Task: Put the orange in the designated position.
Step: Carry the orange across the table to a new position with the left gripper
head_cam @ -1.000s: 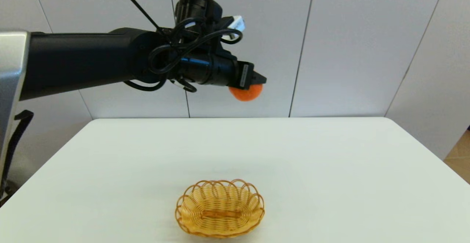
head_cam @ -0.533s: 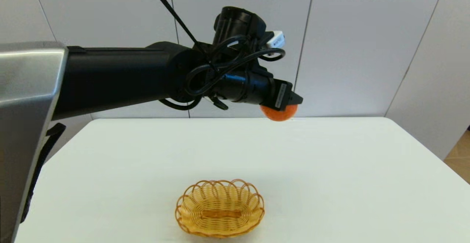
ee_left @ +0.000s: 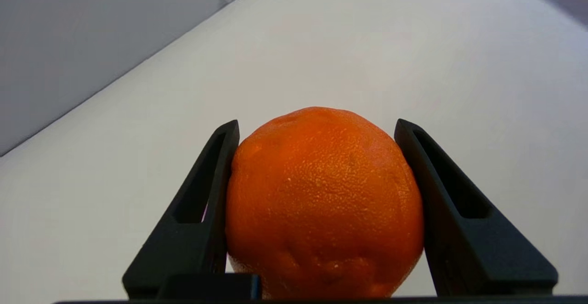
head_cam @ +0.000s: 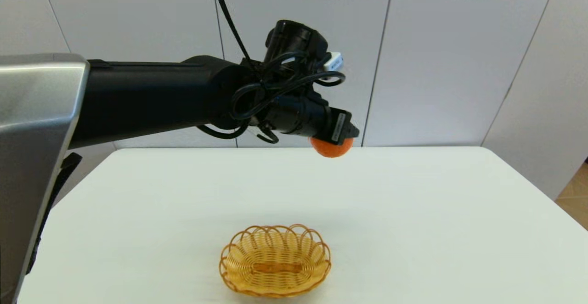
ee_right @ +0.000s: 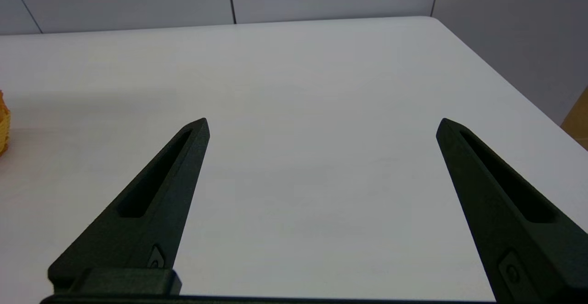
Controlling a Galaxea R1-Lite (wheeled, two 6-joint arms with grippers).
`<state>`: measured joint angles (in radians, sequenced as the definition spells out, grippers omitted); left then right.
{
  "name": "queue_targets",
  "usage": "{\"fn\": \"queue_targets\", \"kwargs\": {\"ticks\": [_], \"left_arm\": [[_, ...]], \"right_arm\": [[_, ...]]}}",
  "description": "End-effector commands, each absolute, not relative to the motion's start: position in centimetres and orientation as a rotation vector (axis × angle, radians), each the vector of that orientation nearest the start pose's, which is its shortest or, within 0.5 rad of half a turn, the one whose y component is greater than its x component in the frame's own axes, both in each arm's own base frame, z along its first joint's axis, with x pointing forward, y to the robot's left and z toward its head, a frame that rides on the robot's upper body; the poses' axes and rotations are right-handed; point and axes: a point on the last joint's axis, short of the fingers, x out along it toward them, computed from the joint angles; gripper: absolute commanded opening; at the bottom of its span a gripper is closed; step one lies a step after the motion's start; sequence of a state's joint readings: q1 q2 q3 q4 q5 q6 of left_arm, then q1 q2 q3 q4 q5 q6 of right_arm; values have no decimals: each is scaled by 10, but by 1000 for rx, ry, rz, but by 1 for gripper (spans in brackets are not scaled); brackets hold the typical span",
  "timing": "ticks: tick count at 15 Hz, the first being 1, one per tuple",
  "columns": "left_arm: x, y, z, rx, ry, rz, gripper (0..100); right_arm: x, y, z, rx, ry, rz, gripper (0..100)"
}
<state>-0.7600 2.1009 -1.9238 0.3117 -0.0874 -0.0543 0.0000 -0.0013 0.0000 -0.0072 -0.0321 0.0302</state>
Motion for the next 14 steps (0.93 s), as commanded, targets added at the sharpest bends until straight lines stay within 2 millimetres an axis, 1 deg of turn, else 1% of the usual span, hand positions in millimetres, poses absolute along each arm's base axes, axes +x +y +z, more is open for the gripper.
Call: {"fn": "queue_targets", "kwargs": {"ticks": [1, 3, 5, 7, 10, 12, 14], "left_arm": [[317, -255, 253, 144, 606, -696, 0], [318, -230, 253, 148, 657, -642, 0], [313, -198, 250, 180, 718, -590, 0], [304, -168, 243, 249, 766, -559, 0], [286, -131, 234, 300, 822, -518, 0], [275, -116, 224, 294, 870, -492, 0], [263, -109, 213, 296, 921, -485, 0]], "right_arm": [[-23, -1, 76, 31, -10, -32, 100], [-23, -1, 76, 31, -10, -32, 100], [-23, -1, 76, 31, -10, -32, 100], [-23, -1, 76, 34, -10, -32, 100], [-23, -1, 76, 31, -10, -32, 100], [-23, -1, 76, 31, -10, -32, 100], [-23, -1, 76, 31, -10, -32, 100]]}}
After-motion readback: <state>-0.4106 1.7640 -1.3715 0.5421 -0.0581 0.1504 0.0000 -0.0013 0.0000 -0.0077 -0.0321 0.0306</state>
